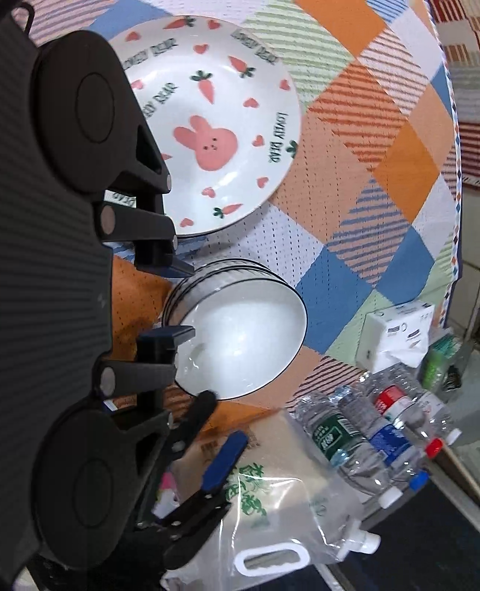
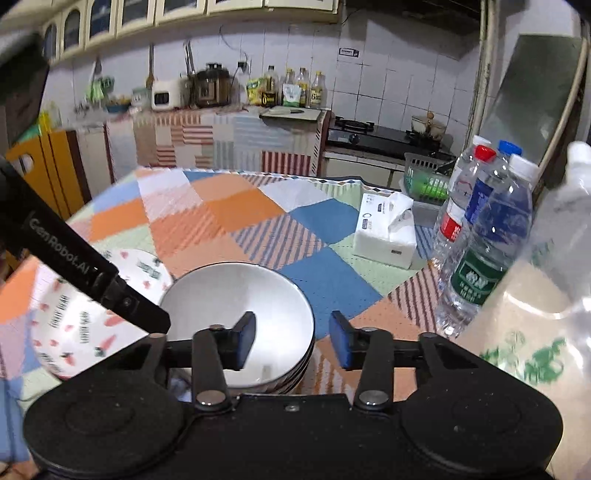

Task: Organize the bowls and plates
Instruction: 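Lower the bowl onto the nested bowls and grip the whole stack, then carry the three-bowl stack with both tools over the bunny plate stack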

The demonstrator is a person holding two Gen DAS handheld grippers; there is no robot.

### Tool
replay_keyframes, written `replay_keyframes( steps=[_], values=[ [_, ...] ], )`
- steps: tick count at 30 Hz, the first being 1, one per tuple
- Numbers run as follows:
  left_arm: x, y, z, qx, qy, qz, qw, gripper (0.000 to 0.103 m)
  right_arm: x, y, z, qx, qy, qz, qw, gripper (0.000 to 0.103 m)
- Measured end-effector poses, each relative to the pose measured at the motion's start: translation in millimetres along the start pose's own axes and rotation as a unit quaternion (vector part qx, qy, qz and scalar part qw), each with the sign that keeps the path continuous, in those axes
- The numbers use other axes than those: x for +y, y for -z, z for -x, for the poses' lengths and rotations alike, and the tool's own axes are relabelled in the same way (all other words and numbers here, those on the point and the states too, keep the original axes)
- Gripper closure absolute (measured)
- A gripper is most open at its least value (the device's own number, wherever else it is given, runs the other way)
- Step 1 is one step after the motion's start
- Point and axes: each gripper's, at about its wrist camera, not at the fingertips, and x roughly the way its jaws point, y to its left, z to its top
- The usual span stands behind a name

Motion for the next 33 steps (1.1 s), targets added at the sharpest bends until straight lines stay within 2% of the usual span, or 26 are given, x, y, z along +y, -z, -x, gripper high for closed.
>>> replay_keyframes(
  steps=[2, 6, 7, 8, 10, 14, 17, 21, 33],
  values=[
    [5, 7, 2, -0.010, 0.006, 0.013, 0.9999, 0.074, 0, 6, 6, -0.004, -0.012, 0.005, 1.000, 0.039],
    [15, 17, 3, -0.039, 0.023, 0.049, 0.9978, 0.062, 5, 24, 11, -0.004, -0.043, 0.033, 0.999, 0.029],
    [16, 18, 1, -0.044, 0.023, 0.053, 0.9974, 0.062, 8, 29, 10, -0.003, -0.050, 0.039, 0.998, 0.025],
    [16, 18, -1, -0.048, 0.022, 0.057, 0.9970, 0.061, 10, 34, 8, 0.002, -0.055, 0.043, 0.998, 0.014],
    [18, 17, -6, -0.054, 0.019, 0.064, 0.9963, 0.060, 14, 43, 1, 0.011, -0.065, 0.046, 0.997, 0.008],
    [19, 12, -22, -0.048, 0.010, 0.063, 0.9968, 0.059, 22, 56, -24, 0.050, -0.045, 0.053, 0.996, 0.008],
    [13, 10, -30, -0.050, -0.006, 0.034, 0.9981, 0.060, 25, 61, -43, 0.078, -0.025, 0.058, 0.995, 0.008],
    [8, 7, -40, -0.046, -0.018, 0.007, 0.9987, 0.061, 21, 66, -65, 0.094, -0.029, 0.048, 0.994, 0.008],
    [13, -1, -65, -0.022, -0.016, 0.000, 0.9996, 0.065, 22, 71, -94, 0.025, -0.060, 0.049, 0.997, 0.008]
  ],
)
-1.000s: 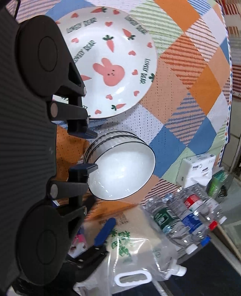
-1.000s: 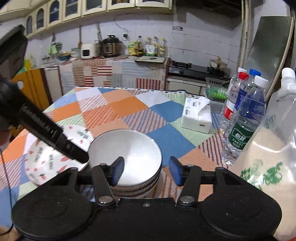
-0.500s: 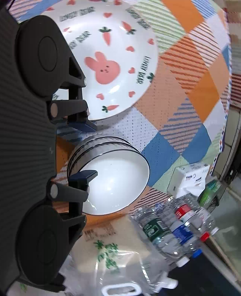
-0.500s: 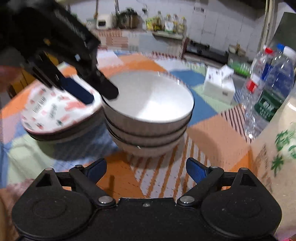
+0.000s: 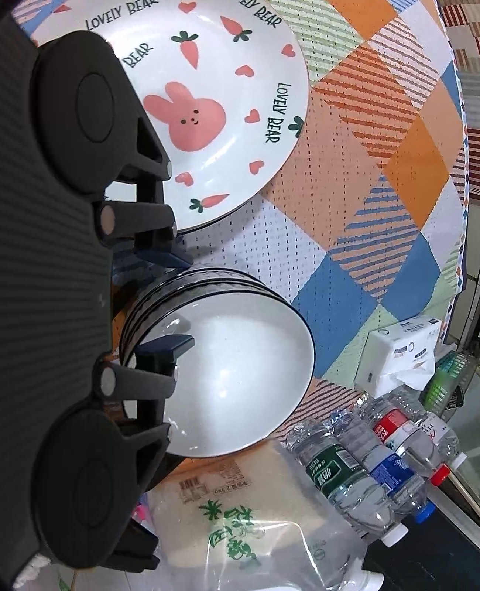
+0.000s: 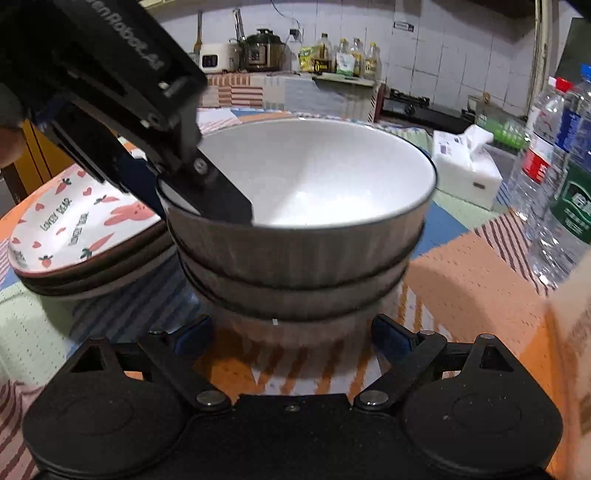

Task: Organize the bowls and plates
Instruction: 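Carry the three-bowl stack with both tools over the bunny plate stack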

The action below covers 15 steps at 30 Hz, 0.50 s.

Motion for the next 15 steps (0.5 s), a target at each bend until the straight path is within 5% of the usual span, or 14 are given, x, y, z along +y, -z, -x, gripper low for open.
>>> replay_keyframes(
  steps=[15],
  values=[
    [-4.1, 1.3, -6.2, 0.000, -0.022, -0.027, 0.9994, 0.067, 0.5, -7.1, -5.3, -0.009, 0.002, -0.001, 1.000, 0.009]
  ],
)
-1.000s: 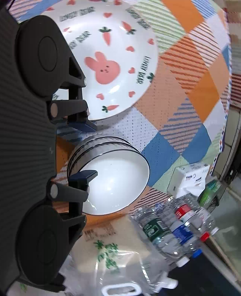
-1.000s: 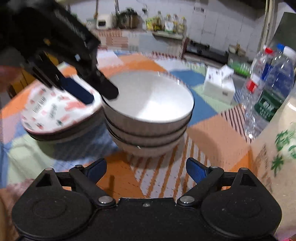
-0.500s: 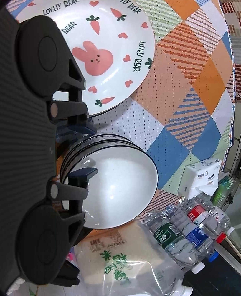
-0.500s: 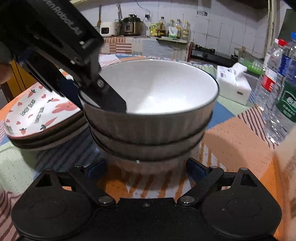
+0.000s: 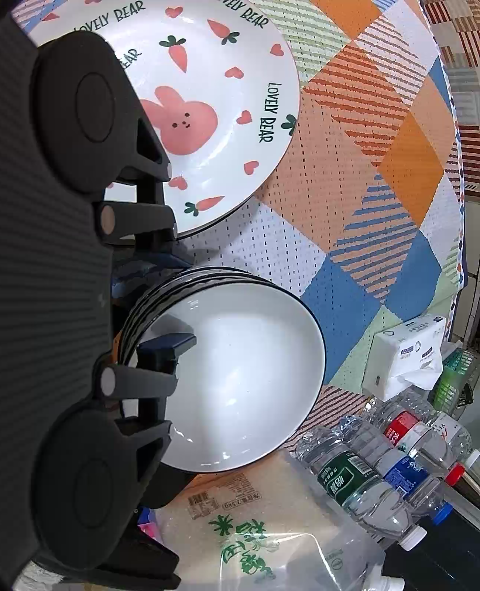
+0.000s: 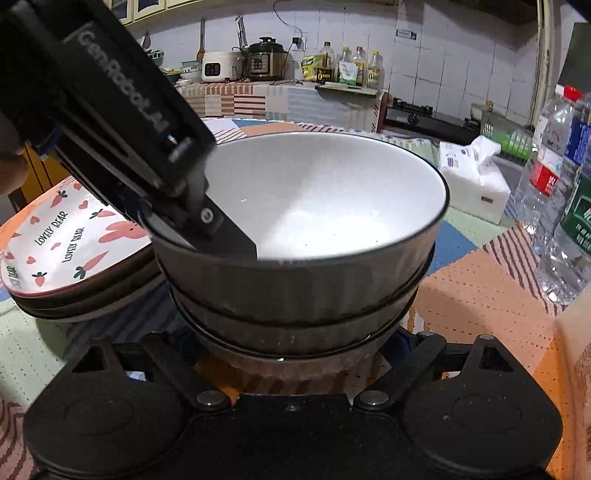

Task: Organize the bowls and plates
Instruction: 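Carry the three-bowl stack with both tools over the bunny plate stack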

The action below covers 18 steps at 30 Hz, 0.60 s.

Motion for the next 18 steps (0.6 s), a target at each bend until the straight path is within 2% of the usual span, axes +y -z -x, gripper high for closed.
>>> replay_keyframes(
  steps=[10, 18],
  values=[
    [-3, 0, -1, 0.002, -0.008, -0.006, 0.9999, 0.067, -4, 1, -5, -0.003, -0.004, -0.012, 1.000, 0.007],
    [-5, 8, 10, -0.005, -0.013, -0.024, 0.9996, 0.066, 4, 4, 3, -0.014, 0.003, 0.003, 1.000, 0.008]
  ],
)
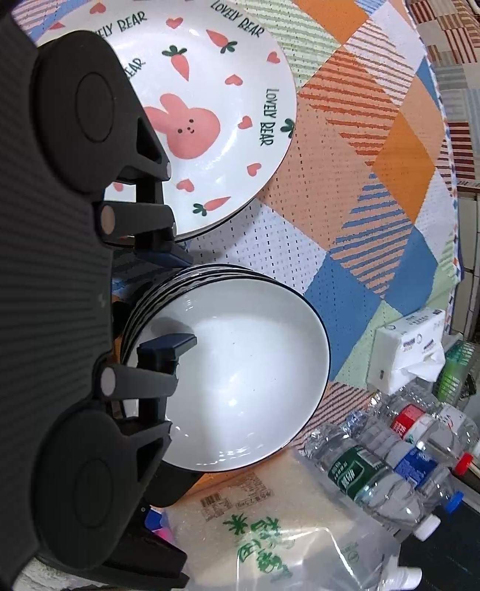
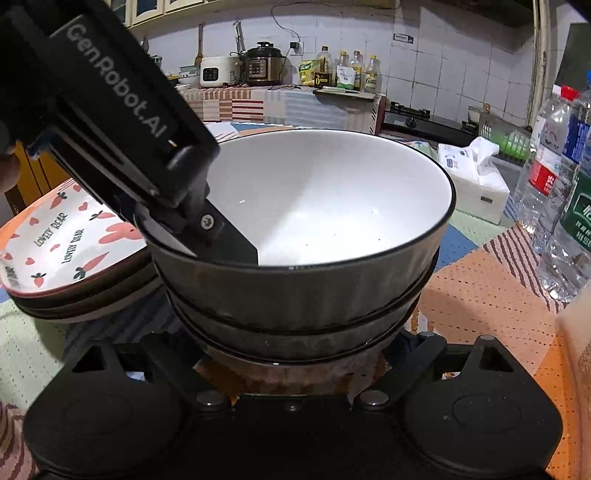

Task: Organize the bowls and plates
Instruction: 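Carry the three-bowl stack with both tools over the bunny plate stack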

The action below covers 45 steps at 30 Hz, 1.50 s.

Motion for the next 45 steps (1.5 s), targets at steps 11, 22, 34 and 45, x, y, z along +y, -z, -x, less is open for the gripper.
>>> replay_keyframes(
  steps=[11, 22, 34, 45],
  values=[
    [7, 4, 80, -0.028, 0.004, -0.009, 0.9996, 0.066, 32, -23, 43, -0.058, 0.000, 0.017, 0.998, 0.009],
    [61, 12, 149, -0.024, 0.002, 0.010, 0.9996, 0.066, 92, -60, 62, -0.095, -0.031, 0.057, 0.993, 0.009],
    [110, 30, 142, -0.020, -0.022, 0.032, 0.9991, 0.066, 134, -69, 31, -0.065, -0.064, 0.071, 0.993, 0.009],
    [136, 30, 96, -0.003, -0.020, 0.047, 0.9987, 0.066, 142, -65, -11, -0.012, -0.062, 0.068, 0.996, 0.009]
  ],
)
